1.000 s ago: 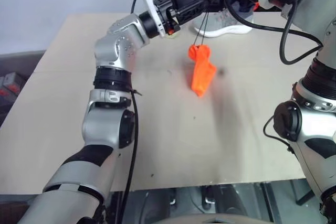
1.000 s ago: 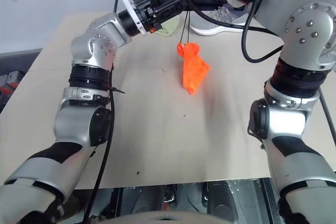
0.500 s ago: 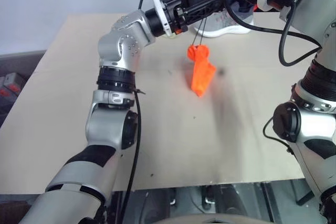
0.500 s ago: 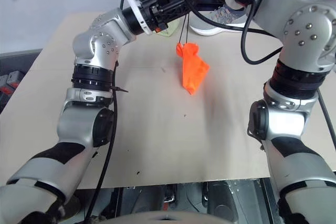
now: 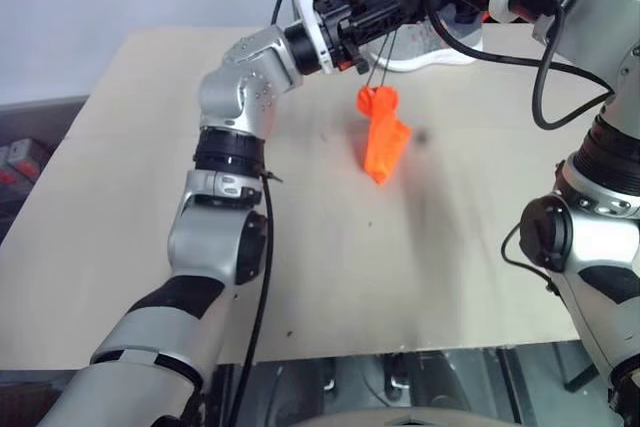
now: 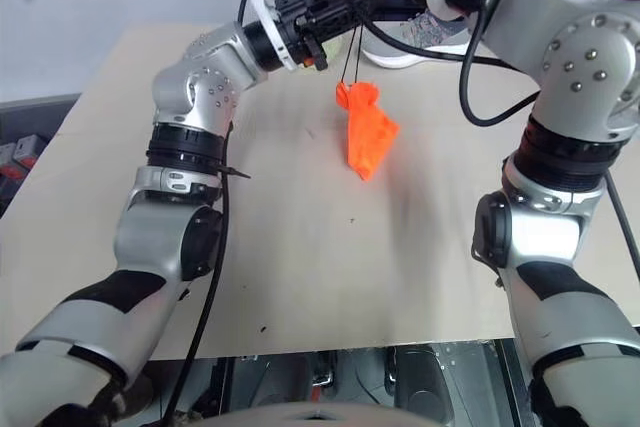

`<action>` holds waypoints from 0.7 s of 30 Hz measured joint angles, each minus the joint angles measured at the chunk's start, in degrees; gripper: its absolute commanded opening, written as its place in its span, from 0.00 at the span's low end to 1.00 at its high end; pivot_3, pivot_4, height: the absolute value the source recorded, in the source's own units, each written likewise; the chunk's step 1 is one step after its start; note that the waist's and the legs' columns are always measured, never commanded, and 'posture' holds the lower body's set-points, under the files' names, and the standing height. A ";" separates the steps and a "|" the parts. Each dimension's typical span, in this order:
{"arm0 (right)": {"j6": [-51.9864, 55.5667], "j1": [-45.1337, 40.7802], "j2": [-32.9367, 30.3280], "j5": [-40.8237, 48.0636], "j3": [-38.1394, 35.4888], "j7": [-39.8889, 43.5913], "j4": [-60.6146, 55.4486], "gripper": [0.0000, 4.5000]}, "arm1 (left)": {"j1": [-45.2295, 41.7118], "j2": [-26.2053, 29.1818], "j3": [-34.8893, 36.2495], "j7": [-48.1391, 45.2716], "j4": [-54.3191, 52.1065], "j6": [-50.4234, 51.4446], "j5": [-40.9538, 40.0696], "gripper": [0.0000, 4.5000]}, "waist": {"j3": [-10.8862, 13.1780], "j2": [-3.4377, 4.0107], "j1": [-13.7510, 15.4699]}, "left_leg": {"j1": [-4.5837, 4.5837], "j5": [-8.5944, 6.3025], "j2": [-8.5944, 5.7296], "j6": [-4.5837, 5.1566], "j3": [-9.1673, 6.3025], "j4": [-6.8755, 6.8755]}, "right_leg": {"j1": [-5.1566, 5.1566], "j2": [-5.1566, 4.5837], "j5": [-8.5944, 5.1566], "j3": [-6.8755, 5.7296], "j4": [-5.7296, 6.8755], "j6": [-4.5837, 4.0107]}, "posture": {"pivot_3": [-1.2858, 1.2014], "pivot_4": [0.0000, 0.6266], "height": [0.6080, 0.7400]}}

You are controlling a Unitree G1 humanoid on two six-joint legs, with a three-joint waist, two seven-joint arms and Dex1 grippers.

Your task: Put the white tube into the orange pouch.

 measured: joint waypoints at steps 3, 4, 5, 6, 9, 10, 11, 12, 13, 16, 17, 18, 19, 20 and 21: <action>-2.32 -0.10 0.01 -0.14 -1.24 -0.11 0.66 0.00 | 5.32 0.19 -1.59 0.98 0.11 -0.19 2.31 0.05 | 0.00 0.00 0.00 | 0.00 0.00 0.01 0.00 0.01 0.01 | 0.00 0.00 0.00 0.00 0.03 0.00 | 0.52 0.24 1.00; -2.86 -0.27 0.00 -0.23 -1.50 -0.40 1.39 0.00 | 7.38 0.31 -1.70 1.49 -0.18 -0.82 2.95 0.05 | 0.00 0.00 -0.04 | 0.00 0.00 0.02 0.00 0.03 0.02 | -0.01 0.00 0.00 0.02 0.03 0.00 | 0.52 0.24 1.00; -2.89 -0.29 0.01 -0.32 -1.52 -0.85 2.36 0.00 | 9.08 0.66 -1.67 1.98 -1.42 -1.79 3.26 0.05 | 0.00 0.00 -0.06 | 0.00 0.00 0.02 0.00 0.03 0.02 | -0.01 0.00 0.00 0.02 0.03 -0.01 | 0.52 0.24 1.00; -2.99 -0.33 0.06 -0.38 -1.52 -1.10 2.84 0.00 | 9.73 1.03 -1.73 2.41 -2.22 -2.24 3.75 0.05 | 0.00 0.00 -0.04 | 0.00 0.00 0.02 0.00 0.03 0.02 | -0.01 0.00 0.00 0.02 0.04 -0.01 | 0.52 0.24 1.00; -3.91 -0.73 0.05 -0.44 -1.55 -1.51 4.25 0.00 | 12.52 2.15 -1.95 3.61 -5.06 -3.40 4.67 0.05 | 0.00 0.00 0.06 | 0.00 0.00 0.02 0.00 0.02 0.01 | 0.00 -0.01 0.00 0.02 0.03 -0.01 | 0.52 0.24 1.00; -4.08 -0.83 0.04 -0.44 -1.56 -1.69 5.52 0.00 | 14.07 2.19 -2.01 4.39 -6.24 -3.88 5.13 0.05 | 0.00 0.00 0.13 | 0.00 0.00 0.01 0.00 0.02 0.02 | 0.01 -0.03 0.00 0.01 0.03 -0.01 | 0.52 0.24 1.00; -4.17 -0.86 0.04 -0.45 -1.56 -1.76 6.48 0.00 | 14.82 2.19 -2.08 4.99 -6.78 -3.97 5.36 0.05 | 0.00 0.00 0.23 | -0.02 0.00 0.00 0.00 0.01 0.03 | 0.01 -0.05 0.01 -0.01 0.02 -0.01 | 0.52 0.24 1.00; -4.30 -0.92 0.02 -0.51 -1.56 -1.79 7.25 0.00 | 15.43 2.19 -2.15 5.36 -7.18 -4.10 5.61 0.05 | 0.00 0.00 0.28 | -0.02 0.00 -0.01 0.00 0.01 0.04 | 0.02 -0.06 0.01 -0.01 0.02 0.00 | 0.52 0.24 1.00; -4.48 -1.03 -0.02 -0.54 -1.56 -1.77 7.85 0.00 | 15.71 2.17 -2.21 5.70 -7.34 -4.26 5.81 0.05 | 0.00 0.00 0.28 | -0.02 0.00 -0.01 0.01 0.01 0.04 | 0.03 -0.05 0.01 -0.01 0.02 0.00 | 0.52 0.24 1.00; -5.61 -2.25 -1.05 -1.03 -1.56 -1.35 11.70 0.00 | 16.87 1.43 -3.02 8.01 -7.72 -5.41 6.68 0.05 | 0.00 0.00 0.34 | -0.02 0.00 -0.03 0.01 -0.02 0.05 | 0.05 -0.06 0.01 -0.04 0.02 0.00 | 0.52 0.24 1.00; -6.10 -2.73 -1.64 -1.18 -1.53 -0.84 13.04 0.00 | 16.65 0.95 -3.18 9.33 -7.41 -5.99 7.10 0.05 | 0.00 0.00 0.36 | -0.03 0.00 -0.03 0.01 -0.02 0.05 | 0.05 -0.06 0.01 -0.04 0.02 0.00 | 0.52 0.24 1.00; -6.64 -3.10 -2.14 -1.50 -1.53 -0.48 13.97 0.00 | 16.00 0.60 -3.10 10.46 -7.01 -6.29 7.40 0.05 | 0.00 -0.01 0.35 | -0.04 0.00 -0.03 0.01 -0.03 0.05 | 0.05 -0.06 0.01 -0.05 0.01 0.00 | 0.52 0.24 1.00; -7.42 -3.77 -2.62 -1.83 -1.51 0.14 15.26 0.00 | 14.70 0.42 -3.13 11.78 -5.85 -6.68 7.54 0.05 | 0.00 -0.01 0.30 | -0.04 0.00 -0.03 0.01 -0.03 0.05 | 0.04 -0.06 0.01 -0.04 0.01 0.00 | 0.52 0.24 1.00; -8.28 -4.24 -3.08 -2.08 -1.50 0.56 15.96 0.00 | 13.40 0.28 -3.05 12.86 -4.68 -7.18 7.61 0.05 | 0.00 -0.01 0.21 | -0.04 0.00 -0.02 0.01 -0.02 0.05 | 0.03 -0.04 0.01 -0.04 0.01 0.01 | 0.52 0.24 1.00; -9.36 -4.78 -3.68 -2.41 -1.37 1.34 16.93 0.00 | 11.73 0.11 -2.95 14.09 -2.86 -8.01 7.64 0.05 | 0.00 -0.01 0.16 | -0.02 0.00 -0.02 0.01 -0.02 0.04 | 0.03 -0.04 0.01 -0.03 0.01 0.01 | 0.52 0.24 1.00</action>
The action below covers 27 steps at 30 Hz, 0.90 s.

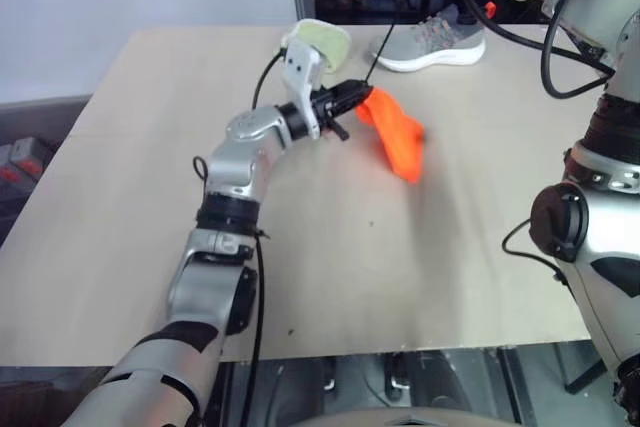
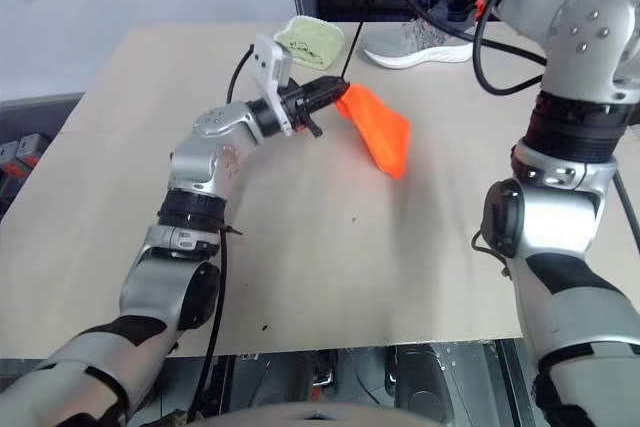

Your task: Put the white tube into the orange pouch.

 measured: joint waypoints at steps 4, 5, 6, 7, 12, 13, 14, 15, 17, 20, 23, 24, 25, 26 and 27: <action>-8.48 -4.55 -3.60 -4.11 2.03 5.89 9.96 0.00 | -13.69 -0.46 3.39 9.34 16.11 -5.68 0.79 0.05 | 0.03 -0.04 -0.21 | -0.05 -0.01 -0.01 0.01 0.05 -0.08 | -0.08 0.04 0.00 0.04 -0.14 0.01 | 0.52 0.24 1.00; -11.47 -6.19 -4.88 -5.12 2.18 7.83 13.74 0.00 | -16.90 -0.56 4.16 10.96 19.50 -7.79 0.80 0.05 | 0.03 -0.04 -0.26 | -0.04 -0.01 -0.02 0.02 0.07 -0.10 | -0.09 0.02 0.00 0.06 -0.12 0.01 | 0.52 0.24 1.00; -13.47 -7.32 -5.65 -5.97 2.28 8.93 16.40 0.00 | -18.77 -0.61 4.45 11.82 21.21 -9.11 0.81 0.05 | 0.03 -0.04 -0.25 | -0.03 -0.01 -0.02 0.02 0.10 -0.18 | -0.09 0.02 0.00 0.06 -0.18 0.01 | 0.52 0.24 1.00; -16.88 -9.08 -6.69 -7.15 2.37 10.68 21.21 0.00 | -21.31 -0.93 5.18 12.81 23.86 -11.27 0.83 0.05 | 0.03 -0.04 -0.22 | -0.03 -0.01 -0.02 0.02 0.15 -0.26 | -0.11 0.02 -0.01 0.06 -0.20 0.02 | 0.52 0.24 1.00; -22.11 -10.39 -10.77 -9.58 2.73 14.73 27.41 0.00 | -21.98 -3.82 4.34 10.52 24.72 -15.24 1.47 0.05 | 0.04 -0.04 0.10 | -0.11 -0.01 -0.04 0.02 0.36 -0.32 | -0.13 -0.02 -0.07 -0.01 -0.20 0.11 | 0.52 0.24 1.00; -21.49 -8.43 -11.68 -9.31 2.71 14.84 24.72 0.00 | -19.97 -4.56 2.75 8.98 22.47 -15.39 2.21 0.05 | 0.04 -0.04 0.15 | -0.14 -0.02 -0.04 0.01 0.36 -0.27 | -0.10 -0.03 -0.07 -0.06 -0.19 0.11 | 0.52 0.24 1.00; -20.70 -7.04 -12.03 -8.94 2.46 14.66 22.78 0.00 | -18.68 -4.74 1.94 8.26 21.20 -15.31 2.44 0.05 | 0.03 -0.05 0.18 | -0.13 -0.02 -0.04 0.01 0.35 -0.28 | -0.07 -0.03 -0.07 -0.08 -0.17 0.11 | 0.52 0.24 1.00; -16.93 -0.27 -13.10 -7.27 0.90 13.69 13.98 0.00 | -13.90 -5.09 -1.19 5.80 16.26 -14.53 3.75 0.05 | -0.06 -0.10 0.29 | -0.10 -0.02 -0.03 0.01 0.29 -0.29 | 0.08 -0.04 -0.07 -0.19 -0.19 0.12 | 0.52 0.24 1.00; -10.49 11.02 -13.18 -4.62 -1.67 11.14 3.61 0.00 | -6.04 -5.54 -5.58 3.21 10.41 -12.63 5.61 0.05 | -0.06 -0.09 0.23 | 0.03 -0.02 -0.01 0.01 0.26 -0.23 | 0.18 -0.06 -0.08 -0.16 -0.15 0.13 | 0.52 0.24 1.00; -2.93 22.04 -11.27 -0.97 -6.34 5.55 -6.04 0.00 | 1.56 -7.31 -10.19 2.15 6.68 -11.01 7.73 0.05 | 0.04 -0.01 0.30 | 0.00 0.01 0.01 0.00 0.23 0.01 | -0.02 -0.09 -0.07 -0.01 0.06 0.12 | 0.52 0.24 1.00; 2.34 32.31 -11.23 2.07 -10.54 1.99 -17.95 0.00 | 5.95 -8.80 -13.83 2.14 4.42 -11.59 10.34 0.05 | 0.01 0.01 0.25 | 0.08 0.01 0.04 -0.01 0.13 -0.03 | 0.05 -0.04 -0.07 0.00 0.02 0.12 | 0.52 0.24 1.00; 3.62 36.38 -11.49 2.75 -12.32 1.35 -22.24 0.00 | 7.44 -9.29 -14.36 1.74 3.30 -11.51 10.39 0.05 | -0.02 0.03 0.29 | 0.18 0.00 0.06 0.00 0.03 0.06 | 0.19 -0.05 -0.08 -0.04 0.03 0.12 | 0.52 0.24 1.00; 4.70 42.64 -13.12 2.97 -13.43 1.52 -27.77 0.00 | 9.38 -9.65 -14.54 0.40 1.45 -10.55 9.77 0.05 | -0.06 0.04 0.41 | 0.17 0.00 0.06 0.01 -0.07 0.01 | 0.24 -0.05 -0.09 -0.07 -0.05 0.12 | 0.52 0.24 1.00; 5.58 47.59 -14.19 3.20 -14.11 1.94 -31.34 0.06 | 11.21 -9.31 -14.43 -0.85 0.12 -9.66 9.14 0.05 | -0.06 0.04 0.37 | 0.19 -0.01 0.07 0.01 -0.13 0.02 | 0.28 -0.04 -0.09 -0.05 -0.08 0.12 | 0.52 0.24 1.00; 6.54 52.78 -15.07 3.60 -14.14 2.71 -34.44 0.13 | 13.08 -8.48 -14.30 -2.23 -1.01 -7.99 8.29 0.16 | -0.06 0.04 0.13 | 0.18 -0.01 0.06 0.02 -0.10 0.02 | 0.26 -0.04 -0.09 -0.03 -0.08 0.12 | 0.52 0.24 1.00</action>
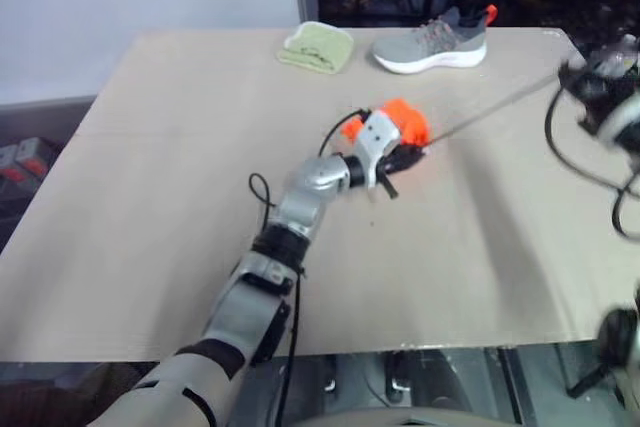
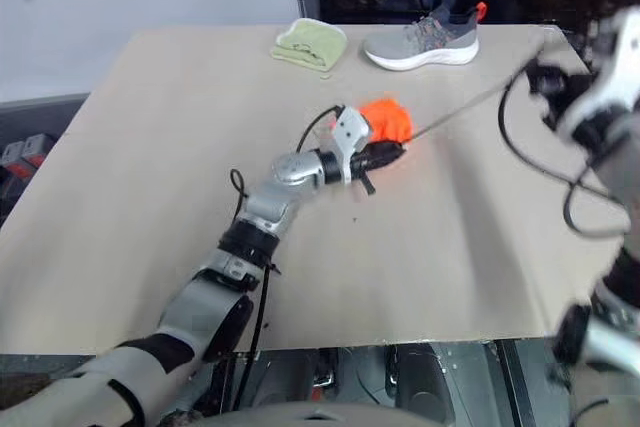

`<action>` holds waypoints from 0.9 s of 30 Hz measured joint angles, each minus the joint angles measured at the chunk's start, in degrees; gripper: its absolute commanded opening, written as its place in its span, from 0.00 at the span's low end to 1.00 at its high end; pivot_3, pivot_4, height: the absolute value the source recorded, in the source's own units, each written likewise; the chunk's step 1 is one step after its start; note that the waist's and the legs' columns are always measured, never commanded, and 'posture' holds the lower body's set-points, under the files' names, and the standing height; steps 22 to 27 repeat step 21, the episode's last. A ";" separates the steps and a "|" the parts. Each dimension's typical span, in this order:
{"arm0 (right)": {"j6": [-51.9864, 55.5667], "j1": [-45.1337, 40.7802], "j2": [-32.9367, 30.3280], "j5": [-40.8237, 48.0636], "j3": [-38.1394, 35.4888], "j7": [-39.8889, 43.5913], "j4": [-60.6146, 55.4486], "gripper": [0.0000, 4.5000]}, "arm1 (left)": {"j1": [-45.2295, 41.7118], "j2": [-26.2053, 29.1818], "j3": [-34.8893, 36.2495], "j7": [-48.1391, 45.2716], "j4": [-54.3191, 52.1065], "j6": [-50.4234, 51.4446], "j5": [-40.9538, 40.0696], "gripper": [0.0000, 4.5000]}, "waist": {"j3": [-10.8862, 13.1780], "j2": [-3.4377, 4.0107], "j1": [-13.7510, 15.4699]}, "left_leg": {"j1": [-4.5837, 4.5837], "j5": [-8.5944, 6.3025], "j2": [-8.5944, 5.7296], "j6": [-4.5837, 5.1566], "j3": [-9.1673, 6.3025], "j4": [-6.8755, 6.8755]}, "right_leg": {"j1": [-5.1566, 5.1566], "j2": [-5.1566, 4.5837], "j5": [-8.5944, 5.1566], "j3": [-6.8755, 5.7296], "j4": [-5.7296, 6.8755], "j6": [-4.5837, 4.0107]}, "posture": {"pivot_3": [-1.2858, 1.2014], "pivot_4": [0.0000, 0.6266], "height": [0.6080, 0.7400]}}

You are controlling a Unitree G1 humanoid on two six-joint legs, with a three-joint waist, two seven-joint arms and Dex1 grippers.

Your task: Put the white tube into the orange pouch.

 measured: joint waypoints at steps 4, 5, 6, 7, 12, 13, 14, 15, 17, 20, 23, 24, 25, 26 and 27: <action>-2.41 13.74 -2.24 -0.17 -1.50 4.45 -8.61 0.54 | 6.34 5.69 1.55 -2.97 -7.75 6.10 -2.19 0.59 | -0.02 0.01 -0.57 | 0.10 -0.03 0.09 0.05 0.00 0.00 | -0.01 0.14 -0.12 0.11 0.05 0.20 | 0.52 0.24 1.00; -4.30 18.77 -2.46 -0.48 -1.30 6.97 -10.64 0.68 | 8.67 8.80 3.64 -3.72 -11.09 7.31 -3.38 0.72 | -0.02 0.01 -0.55 | 0.10 -0.13 0.16 0.21 -0.09 0.01 | 0.01 0.21 -0.13 0.16 0.04 0.20 | 0.52 0.24 1.00; -5.12 20.56 -2.46 -0.68 -1.10 7.89 -11.09 0.77 | 9.48 9.69 4.54 -4.04 -12.41 7.66 -3.85 0.81 | -0.03 0.02 -0.43 | 0.11 -0.12 0.14 0.20 -0.13 0.01 | 0.03 0.21 -0.14 0.15 0.04 0.21 | 0.52 0.24 1.00; -7.33 24.23 -2.59 -1.57 -0.36 10.01 -11.88 0.86 | 11.27 11.38 5.92 -4.64 -15.27 7.89 -4.73 0.90 | -0.06 0.02 -0.17 | 0.12 -0.12 0.13 0.20 -0.16 0.02 | 0.06 0.20 -0.14 0.14 0.05 0.21 | 0.52 0.24 1.00; -19.88 39.61 -2.88 -7.04 1.86 20.01 -13.96 0.99 | 23.68 19.62 13.44 -7.27 -27.88 10.28 -10.50 1.00 | -0.11 0.02 0.08 | 0.10 -0.17 0.00 0.26 -0.19 0.16 | 0.16 0.01 -0.15 0.11 -0.02 0.22 | 0.52 0.24 1.00; -21.98 41.58 -2.95 -8.11 1.82 21.37 -14.22 0.99 | 25.83 20.85 15.13 -7.32 -28.77 10.45 -11.05 1.00 | -0.11 0.02 0.11 | 0.10 -0.17 0.01 0.27 -0.22 0.21 | 0.18 0.01 -0.15 0.10 -0.02 0.22 | 0.52 0.24 1.00; -23.67 43.00 -2.95 -8.78 1.81 22.49 -14.35 0.99 | 27.38 21.70 16.44 -7.31 -29.25 10.48 -11.53 1.00 | -0.12 0.00 0.16 | 0.10 -0.19 0.01 0.27 -0.29 0.28 | 0.23 0.01 -0.16 0.04 -0.03 0.21 | 0.52 0.24 1.00; -26.39 45.37 -2.95 -9.87 1.72 24.33 -14.40 0.99 | 29.70 22.73 18.54 -7.29 -30.45 10.47 -12.48 1.00 | -0.13 -0.02 0.18 | 0.08 -0.20 0.02 0.29 -0.35 0.31 | 0.26 0.00 -0.18 -0.01 -0.05 0.17 | 0.52 0.24 1.00; -31.54 50.05 -2.85 -11.60 0.24 27.96 -14.53 0.99 | 34.28 25.13 23.45 -7.30 -32.84 10.57 -14.76 1.00 | -0.13 -0.03 0.27 | 0.11 -0.23 0.04 0.25 -0.48 0.31 | 0.35 -0.04 -0.30 -0.12 -0.09 -0.03 | 0.52 0.24 1.00; -35.83 53.55 -2.44 -13.02 -2.47 30.51 -14.25 0.99 | 38.20 28.13 28.56 -7.00 -35.17 11.81 -16.88 1.00 | -0.14 -0.03 0.62 | 0.16 -0.35 0.02 0.03 -0.62 0.32 | 0.43 -0.35 -0.31 -0.28 -0.12 -0.04 | 0.52 0.24 1.00; -37.20 54.35 -2.35 -13.58 -3.28 31.28 -14.11 0.99 | 39.07 28.75 29.49 -6.98 -35.90 12.32 -17.57 1.00 | -0.15 -0.02 0.91 | 0.18 -0.36 0.00 0.02 -0.66 0.33 | 0.46 -0.40 -0.31 -0.34 -0.14 -0.04 | 0.52 0.24 1.00; -37.20 54.35 -2.35 -13.58 -3.28 31.28 -14.11 0.99 | 39.07 28.75 29.49 -6.98 -35.90 12.32 -17.57 1.00 | -0.15 -0.02 0.91 | 0.18 -0.36 0.00 0.02 -0.66 0.33 | 0.46 -0.40 -0.31 -0.34 -0.14 -0.04 | 0.52 0.24 1.00; -37.20 54.35 -2.35 -13.58 -3.28 31.28 -14.11 0.99 | 39.07 28.75 29.49 -6.98 -35.90 12.32 -17.57 1.00 | -0.15 -0.02 0.91 | 0.18 -0.36 0.00 0.02 -0.66 0.33 | 0.46 -0.40 -0.31 -0.34 -0.14 -0.04 | 0.52 0.24 1.00; -37.20 54.35 -2.35 -13.58 -3.28 31.28 -14.11 0.99 | 39.07 28.75 29.49 -6.98 -35.90 12.32 -17.57 1.00 | -0.15 -0.02 0.91 | 0.18 -0.36 0.00 0.02 -0.66 0.33 | 0.46 -0.40 -0.31 -0.34 -0.14 -0.04 | 0.52 0.24 1.00; -37.20 54.35 -2.35 -13.58 -3.28 31.28 -14.11 0.99 | 39.07 28.75 29.49 -6.98 -35.90 12.32 -17.57 1.00 | -0.15 -0.02 0.91 | 0.18 -0.36 0.00 0.02 -0.66 0.33 | 0.46 -0.40 -0.31 -0.34 -0.14 -0.04 | 0.52 0.24 1.00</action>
